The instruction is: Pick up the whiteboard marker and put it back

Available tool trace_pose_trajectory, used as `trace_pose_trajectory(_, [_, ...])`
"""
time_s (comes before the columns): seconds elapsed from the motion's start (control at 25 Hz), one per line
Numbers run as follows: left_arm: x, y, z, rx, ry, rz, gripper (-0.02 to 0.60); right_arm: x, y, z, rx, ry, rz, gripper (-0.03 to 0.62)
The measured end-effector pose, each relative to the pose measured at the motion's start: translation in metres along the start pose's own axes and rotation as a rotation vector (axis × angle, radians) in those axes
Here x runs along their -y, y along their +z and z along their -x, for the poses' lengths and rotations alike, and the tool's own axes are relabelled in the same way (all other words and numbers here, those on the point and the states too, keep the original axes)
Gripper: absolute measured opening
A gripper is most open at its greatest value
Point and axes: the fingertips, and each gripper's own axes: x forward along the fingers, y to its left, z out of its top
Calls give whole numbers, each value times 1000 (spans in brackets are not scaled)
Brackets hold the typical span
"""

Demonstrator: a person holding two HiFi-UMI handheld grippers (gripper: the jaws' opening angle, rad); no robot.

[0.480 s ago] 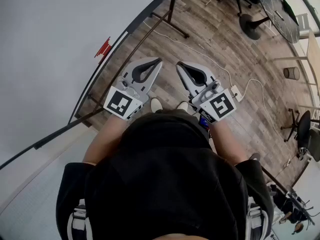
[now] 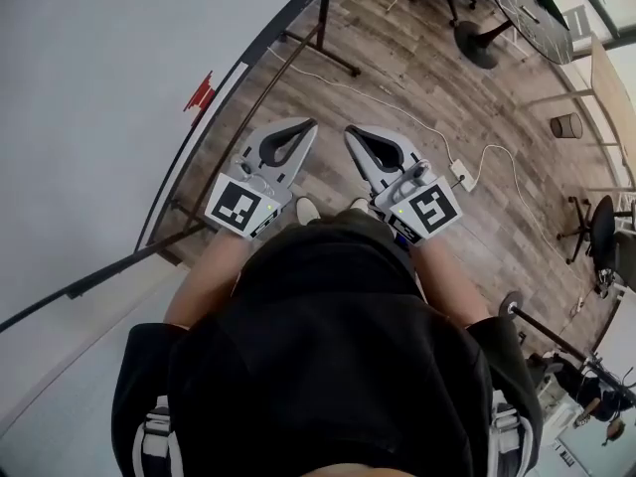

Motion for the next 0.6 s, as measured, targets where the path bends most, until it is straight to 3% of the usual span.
trace_pose_trajectory(0.6, [-5, 2, -4, 7, -7, -2, 3, 8, -1, -4, -11, -21, 13, 2])
